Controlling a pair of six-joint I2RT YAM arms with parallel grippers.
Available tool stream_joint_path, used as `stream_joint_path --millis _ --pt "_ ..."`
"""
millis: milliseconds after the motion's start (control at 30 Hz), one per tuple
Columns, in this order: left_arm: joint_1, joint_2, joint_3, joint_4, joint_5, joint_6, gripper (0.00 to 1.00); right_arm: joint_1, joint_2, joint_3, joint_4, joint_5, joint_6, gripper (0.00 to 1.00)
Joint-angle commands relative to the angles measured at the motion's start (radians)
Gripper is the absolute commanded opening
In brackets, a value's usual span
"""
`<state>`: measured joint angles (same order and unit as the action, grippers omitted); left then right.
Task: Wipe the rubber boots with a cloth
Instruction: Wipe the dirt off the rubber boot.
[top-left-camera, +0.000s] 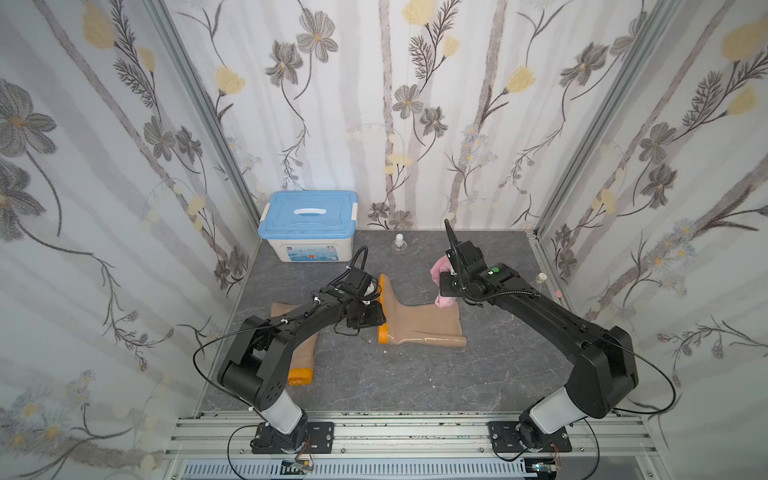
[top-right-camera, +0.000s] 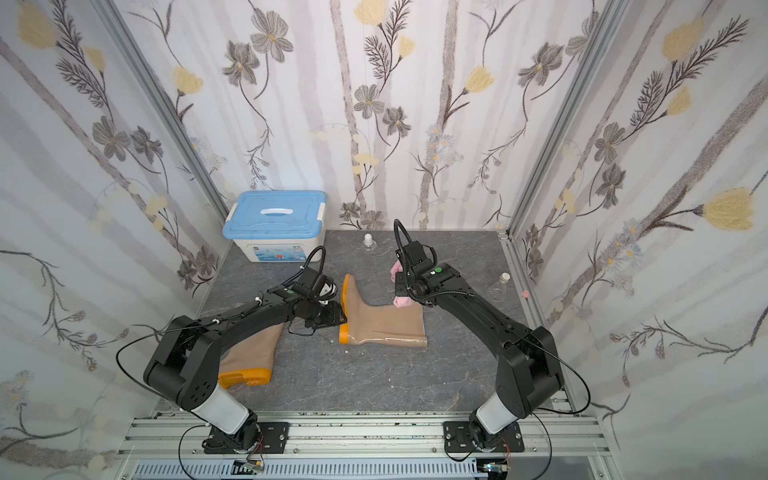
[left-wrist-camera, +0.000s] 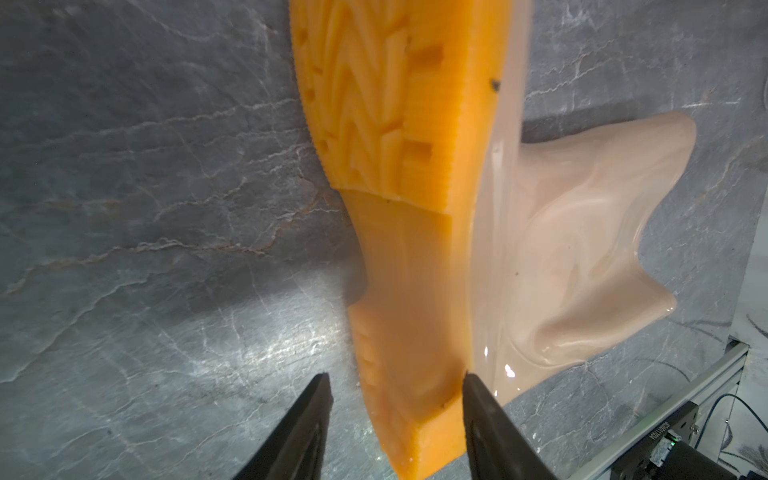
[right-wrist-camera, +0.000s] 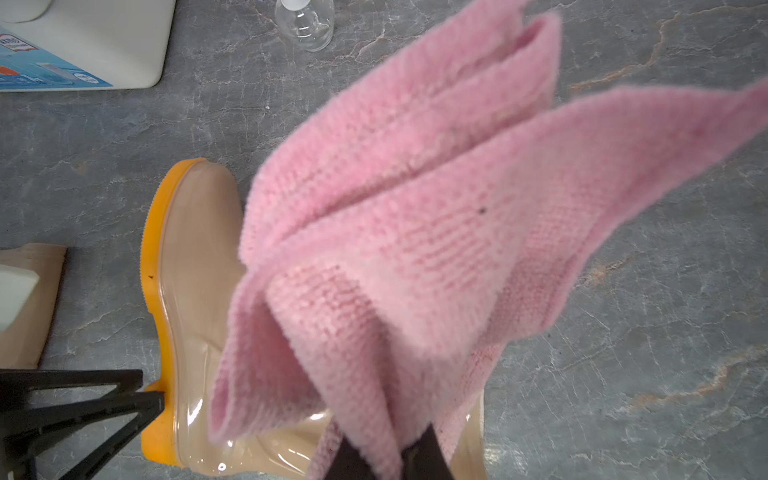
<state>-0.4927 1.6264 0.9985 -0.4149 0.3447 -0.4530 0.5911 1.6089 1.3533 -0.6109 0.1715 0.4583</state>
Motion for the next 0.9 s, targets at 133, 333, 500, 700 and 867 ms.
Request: stream_joint_path --millis 133,333,500,700,867 --pt "0.019 0.03 -0.038 0.061 0.017 -0.01 0.5 0.051 0.183 0.169 0.05 -0.109 -0.033 0.0" --pt "0.032 0.045 -0.066 0.08 0.025 -0.014 0.49 0.13 0.353 0.302 0.038 -0.253 -0.062 0.0" --pt "0.04 0.036 -0.081 0.081 0.02 -0.016 0.49 0.17 0.44 0.299 0.022 -0.317 -0.06 0.0" --pt "0.055 0.016 -0.11 0.077 0.009 -0.022 0.49 0.173 0.473 0.24 -0.008 -0.312 -0.056 0.0" --pt "0.074 0.0 -0.139 0.085 0.007 -0.03 0.48 0.159 0.508 0.232 -0.088 -0.265 -0.079 0.0"
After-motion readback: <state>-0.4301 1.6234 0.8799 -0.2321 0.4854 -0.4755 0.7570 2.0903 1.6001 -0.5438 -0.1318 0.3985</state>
